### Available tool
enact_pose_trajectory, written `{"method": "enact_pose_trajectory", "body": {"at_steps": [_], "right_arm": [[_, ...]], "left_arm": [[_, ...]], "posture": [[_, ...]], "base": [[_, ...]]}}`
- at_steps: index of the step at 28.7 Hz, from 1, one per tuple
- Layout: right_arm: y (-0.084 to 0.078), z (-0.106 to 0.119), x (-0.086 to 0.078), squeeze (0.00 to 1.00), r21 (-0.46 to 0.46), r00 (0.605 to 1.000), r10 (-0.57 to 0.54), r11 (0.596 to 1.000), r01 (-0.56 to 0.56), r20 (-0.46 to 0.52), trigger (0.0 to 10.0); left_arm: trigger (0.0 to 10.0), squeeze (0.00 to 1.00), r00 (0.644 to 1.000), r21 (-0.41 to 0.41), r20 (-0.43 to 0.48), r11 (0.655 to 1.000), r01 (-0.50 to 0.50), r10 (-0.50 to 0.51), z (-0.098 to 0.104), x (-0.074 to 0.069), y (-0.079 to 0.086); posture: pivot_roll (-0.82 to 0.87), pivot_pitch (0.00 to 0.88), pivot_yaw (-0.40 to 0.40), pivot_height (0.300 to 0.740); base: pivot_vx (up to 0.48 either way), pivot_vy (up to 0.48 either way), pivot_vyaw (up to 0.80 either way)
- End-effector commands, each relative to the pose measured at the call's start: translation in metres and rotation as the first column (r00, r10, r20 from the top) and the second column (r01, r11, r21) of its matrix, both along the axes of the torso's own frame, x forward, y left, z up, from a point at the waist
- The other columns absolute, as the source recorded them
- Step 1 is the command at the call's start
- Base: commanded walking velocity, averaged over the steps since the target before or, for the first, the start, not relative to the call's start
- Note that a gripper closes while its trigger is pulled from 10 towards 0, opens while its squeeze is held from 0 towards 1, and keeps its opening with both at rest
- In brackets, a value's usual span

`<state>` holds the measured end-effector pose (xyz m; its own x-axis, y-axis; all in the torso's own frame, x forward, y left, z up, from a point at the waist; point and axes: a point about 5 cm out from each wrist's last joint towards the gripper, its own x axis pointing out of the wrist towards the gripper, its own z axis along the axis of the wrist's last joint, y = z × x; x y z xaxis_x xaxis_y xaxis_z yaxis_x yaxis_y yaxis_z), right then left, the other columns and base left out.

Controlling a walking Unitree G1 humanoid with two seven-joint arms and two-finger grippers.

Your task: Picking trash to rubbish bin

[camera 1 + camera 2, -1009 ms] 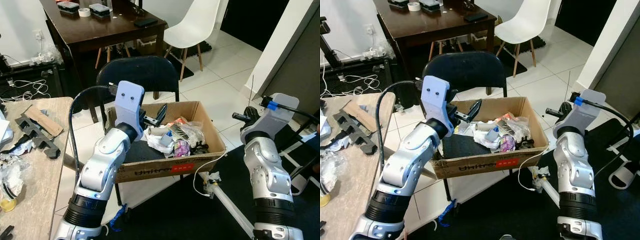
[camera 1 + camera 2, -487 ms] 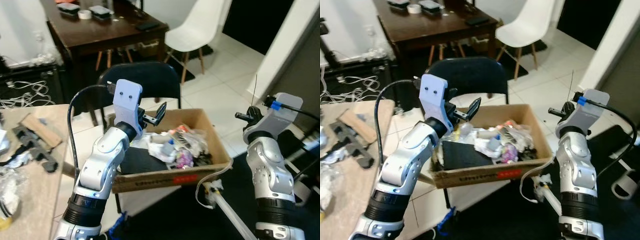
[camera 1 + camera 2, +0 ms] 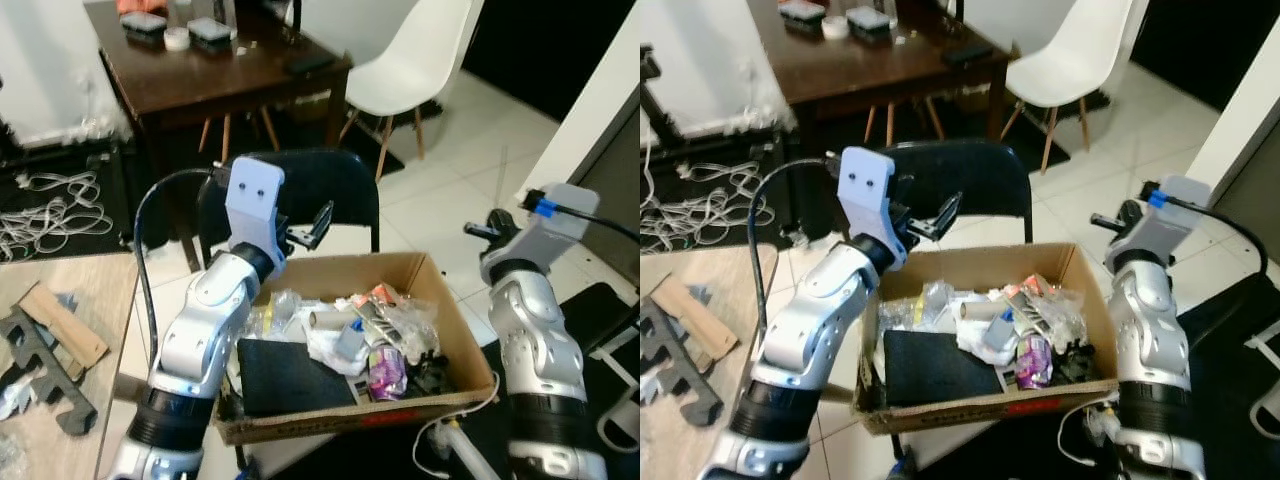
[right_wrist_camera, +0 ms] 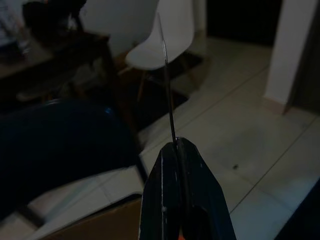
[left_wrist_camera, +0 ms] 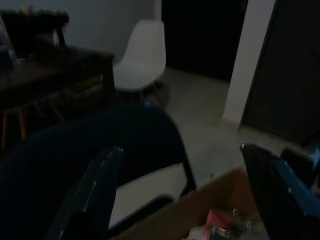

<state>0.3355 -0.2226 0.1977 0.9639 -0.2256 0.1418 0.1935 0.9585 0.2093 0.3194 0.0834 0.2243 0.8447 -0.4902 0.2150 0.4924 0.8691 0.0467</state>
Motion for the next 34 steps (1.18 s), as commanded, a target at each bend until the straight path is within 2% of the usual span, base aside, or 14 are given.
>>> {"method": "enact_pose_trajectory", "body": {"at_steps": [1,5,10,11,12,15,16,19,20,24,29,34], "right_arm": [[0.000,-0.013,0.000,0.00,-0.017,0.998,0.030,0.999,-0.031,-0.058,10.0],[0.007,-0.029,0.005,0.00,-0.063,0.981,0.118,0.990,-0.129,-0.155,10.0],[0.009,-0.038,0.007,0.00,-0.061,0.969,0.158,0.983,-0.173,-0.189,10.0],[0.008,-0.038,0.007,0.75,-0.035,0.970,0.161,0.985,-0.170,-0.180,10.0],[0.006,-0.039,0.008,1.00,-0.012,0.973,0.155,0.987,-0.159,-0.172,10.0],[0.002,-0.038,0.009,1.00,-0.022,0.979,0.116,0.992,-0.122,-0.169,10.0],[0.000,-0.037,0.010,0.72,-0.054,0.982,0.081,0.994,-0.092,-0.170,10.0],[0.000,-0.037,0.010,0.72,-0.054,0.982,0.081,0.994,-0.092,-0.170,10.0],[-0.006,-0.033,0.012,0.00,-0.081,0.989,0.032,0.996,-0.044,-0.142,10.0],[-0.008,-0.027,0.012,0.00,-0.069,0.995,0.014,0.997,-0.021,-0.100,10.0],[0.003,-0.024,0.012,0.00,-0.028,0.995,0.084,0.996,-0.085,-0.062,10.0],[0.012,-0.020,0.011,0.00,-0.030,0.991,0.128,0.991,-0.128,-0.029,10.0]], "left_arm": [[10.0,0.00,1.000,0.006,0.001,1.000,0.007,-0.007,-0.001,-0.001,-0.001],[10.0,0.00,1.000,0.008,0.001,1.000,0.002,-0.002,-0.002,-0.001,0.000],[10.0,0.00,1.000,0.010,0.001,1.000,-0.002,0.002,-0.002,-0.001,0.001],[10.0,0.00,1.000,0.011,0.001,1.000,-0.003,0.003,-0.002,0.000,0.001],[10.0,0.00,1.000,0.011,0.001,1.000,-0.004,0.004,-0.002,0.000,0.001],[10.0,0.00,1.000,0.012,0.002,1.000,-0.008,0.008,-0.002,0.000,0.001],[10.0,0.00,1.000,0.013,0.002,1.000,-0.010,0.010,-0.002,0.000,0.001],[10.0,0.00,1.000,0.013,0.002,1.000,-0.010,0.010,-0.002,0.000,0.001],[10.0,0.00,1.000,0.015,0.002,1.000,-0.012,0.012,-0.001,0.000,0.002],[10.0,0.00,1.000,0.019,0.002,1.000,-0.013,0.013,-0.001,0.000,0.002],[10.0,0.00,1.000,0.022,0.003,1.000,-0.013,0.013,-0.001,0.001,0.001],[10.0,0.00,1.000,0.024,0.005,1.000,-0.020,0.020,-0.001,0.001,0.002]], "posture": [[-0.01,0.137,0.006,0.740],[-0.01,0.137,0.006,0.740],[-0.01,0.137,0.006,0.740],[-0.01,0.137,0.006,0.740],[-0.01,0.137,0.006,0.740],[-0.01,0.137,0.006,0.740],[-0.01,0.140,0.004,0.740],[-0.01,0.140,0.004,0.740],[0.00,0.141,0.009,0.740],[0.00,0.141,0.009,0.740],[0.00,0.142,0.015,0.740],[0.00,0.144,0.016,0.740]], "base": [[0.000,0.000,0.00],[0.000,0.000,0.00],[0.000,0.000,0.00],[0.000,0.000,0.00],[0.000,0.000,0.00],[0.000,0.000,0.00],[0.000,0.000,0.00],[0.000,0.000,0.00],[0.000,0.000,0.00],[0.000,0.000,0.00],[0.000,0.000,0.00],[0.000,0.000,0.00]]}}
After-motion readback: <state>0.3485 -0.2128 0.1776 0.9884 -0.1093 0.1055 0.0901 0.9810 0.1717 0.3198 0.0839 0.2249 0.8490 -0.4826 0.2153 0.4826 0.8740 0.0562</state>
